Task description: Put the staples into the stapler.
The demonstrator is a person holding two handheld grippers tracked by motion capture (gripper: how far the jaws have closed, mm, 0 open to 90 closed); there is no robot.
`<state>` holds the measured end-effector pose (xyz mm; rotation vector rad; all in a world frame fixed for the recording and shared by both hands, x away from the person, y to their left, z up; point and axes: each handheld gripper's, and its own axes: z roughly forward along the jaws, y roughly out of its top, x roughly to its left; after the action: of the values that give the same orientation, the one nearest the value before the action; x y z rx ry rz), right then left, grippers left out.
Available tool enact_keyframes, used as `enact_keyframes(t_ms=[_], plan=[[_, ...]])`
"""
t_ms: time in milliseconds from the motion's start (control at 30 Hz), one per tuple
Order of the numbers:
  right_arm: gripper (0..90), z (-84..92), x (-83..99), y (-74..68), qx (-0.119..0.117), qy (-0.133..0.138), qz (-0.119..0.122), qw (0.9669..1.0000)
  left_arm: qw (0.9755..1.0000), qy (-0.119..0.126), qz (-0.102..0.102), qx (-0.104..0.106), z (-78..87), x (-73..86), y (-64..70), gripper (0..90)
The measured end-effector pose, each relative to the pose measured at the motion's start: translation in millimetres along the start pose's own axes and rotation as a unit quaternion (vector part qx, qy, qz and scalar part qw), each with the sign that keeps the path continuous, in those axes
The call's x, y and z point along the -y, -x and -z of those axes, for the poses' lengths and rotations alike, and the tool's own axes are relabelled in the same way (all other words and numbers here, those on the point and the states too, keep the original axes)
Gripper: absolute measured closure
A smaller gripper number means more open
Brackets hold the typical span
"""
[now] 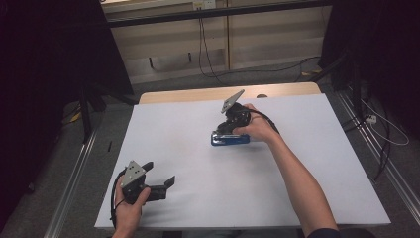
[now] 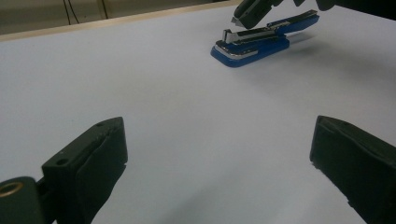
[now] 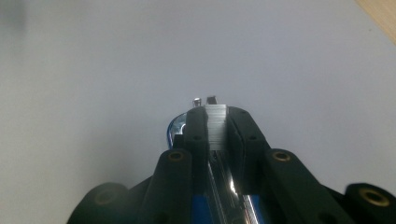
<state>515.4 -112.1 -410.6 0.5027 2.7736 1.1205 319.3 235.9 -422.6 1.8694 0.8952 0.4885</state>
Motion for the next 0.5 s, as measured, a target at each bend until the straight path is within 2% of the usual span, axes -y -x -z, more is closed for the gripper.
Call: enact_keyframes(t_ms=[300,500], plan=[[79.1,-2.2,-0.2,-0.8,0.004,-0.011,0.027,0.9996,1.0000,0.000,0.000,0.000,0.1,0.1,0.0,4.3],[79.1,-5.4,1.9,-1.2,-0.002,-0.024,0.043,0.9988,1.0000,0.000,0.000,0.002,0.3,0.2,0.3,4.3]])
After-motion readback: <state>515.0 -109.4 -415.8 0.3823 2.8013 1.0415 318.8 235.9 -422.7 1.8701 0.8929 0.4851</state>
